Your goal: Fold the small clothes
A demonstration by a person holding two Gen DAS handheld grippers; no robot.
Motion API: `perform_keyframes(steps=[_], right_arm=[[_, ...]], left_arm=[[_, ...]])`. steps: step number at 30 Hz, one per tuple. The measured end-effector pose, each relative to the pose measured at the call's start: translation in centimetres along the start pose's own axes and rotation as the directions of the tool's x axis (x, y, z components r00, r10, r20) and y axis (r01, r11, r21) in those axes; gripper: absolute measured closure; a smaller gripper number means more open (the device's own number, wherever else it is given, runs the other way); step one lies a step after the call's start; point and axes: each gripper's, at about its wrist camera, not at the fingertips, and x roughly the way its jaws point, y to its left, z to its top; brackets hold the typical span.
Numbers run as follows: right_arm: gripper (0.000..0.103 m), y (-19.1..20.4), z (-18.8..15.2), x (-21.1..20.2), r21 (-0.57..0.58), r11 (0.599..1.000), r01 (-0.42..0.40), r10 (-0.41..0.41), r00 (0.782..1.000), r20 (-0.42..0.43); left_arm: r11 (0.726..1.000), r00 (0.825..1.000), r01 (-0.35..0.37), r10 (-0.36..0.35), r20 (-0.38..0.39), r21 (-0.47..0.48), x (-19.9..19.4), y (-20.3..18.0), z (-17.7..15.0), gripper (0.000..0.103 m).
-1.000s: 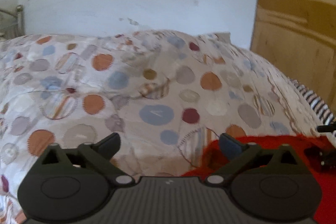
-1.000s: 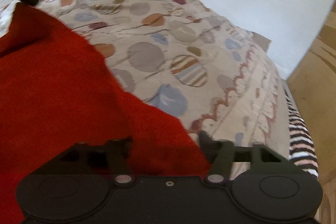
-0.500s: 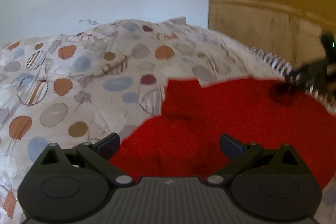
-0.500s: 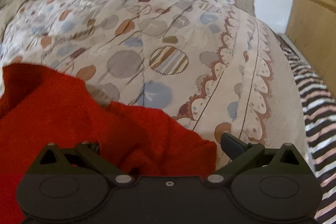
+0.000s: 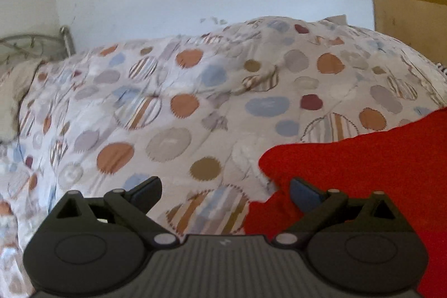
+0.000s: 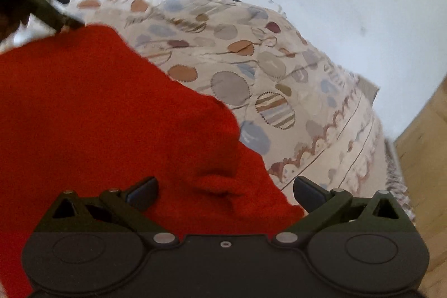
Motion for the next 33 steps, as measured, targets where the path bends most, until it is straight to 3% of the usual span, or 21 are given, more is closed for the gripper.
perform_keyframes(steps=[4,8,9,11,13,20,22,25,27,29,31,33], right_arm=[[0.001,-3.3,-0.7,1.8,0.167,0.966,0.197,-0.189,0.98,-0.063],[0.001,-7.4,-2.3,2.7,0.37,0.855,0.363,-0.317,0.931,-0.179],[0.001,-8.1,-2.7,2.5,0.409,0.834,0.37,-0.32,0.929,-0.187],[0.001,-8.9,-3.5,1.5,0.493,0.803,0.335,-0.284,0.942,-0.177],[0.001,-8.6,-3.6,0.1,0.531,0.795,0.292,-0.254,0.956,-0.147],[0.001,-1.4,-2.6,-5.6,0.528,0.841,0.117,-0.153,0.988,0.023],[0.001,1.3,-3.1,-6.7,0.494,0.862,0.116,-0.15,0.988,0.028],[0.001,4.2,-4.6,-7.2,0.459,0.87,0.181,-0.194,0.981,-0.02],[0.001,5.3,-6.4,-7.3,0.481,0.853,0.2,-0.21,0.977,-0.035],[0.001,5.6,-8.4,-7.5,0.562,0.806,0.185,-0.208,0.978,-0.023],[0.001,5.6,-9.8,-8.0,0.631,0.759,0.159,-0.2,0.98,-0.006],[0.001,5.9,-10.4,-8.2,0.655,0.738,0.163,-0.218,0.976,0.002]], left_arm=[[1.0,0.999,0.022,-0.021,0.048,-0.018,-2.1,0.4,-0.6,0.002],[0.999,0.995,0.02,-0.023,0.097,0.033,-3.9,-0.1,-0.7,0.001],[0.999,0.994,0.025,-0.029,0.104,0.04,-4.3,-0.3,-0.7,0.001],[0.998,0.993,0.049,-0.053,0.106,0.036,-5.1,-0.5,-0.7,0.001],[0.997,0.991,0.08,-0.081,0.105,0.012,-5.8,-0.6,-0.7,0.001],[0.977,0.979,0.188,-0.178,0.099,-0.1,-8.8,-1.7,-2.8,0.001],[0.98,0.979,0.191,-0.185,0.089,-0.06,-9.6,-2.6,-3.9,0.001],[0.985,0.982,0.174,-0.175,0.069,0.019,-10.4,-3.6,-5.9,0.001],[0.984,0.985,0.17,-0.172,0.029,0.054,-10.4,-4.0,-7.4,0.001],[0.985,0.987,0.159,-0.16,0.007,0.07,-10.4,-4.2,-8.7,0.001],[0.986,0.987,0.163,-0.162,-0.014,0.04,-10.4,-3.7,-9.5,0.001],[0.984,0.983,0.178,-0.178,-0.038,-0.011,-10.1,-2.7,-9.8,0.0]])
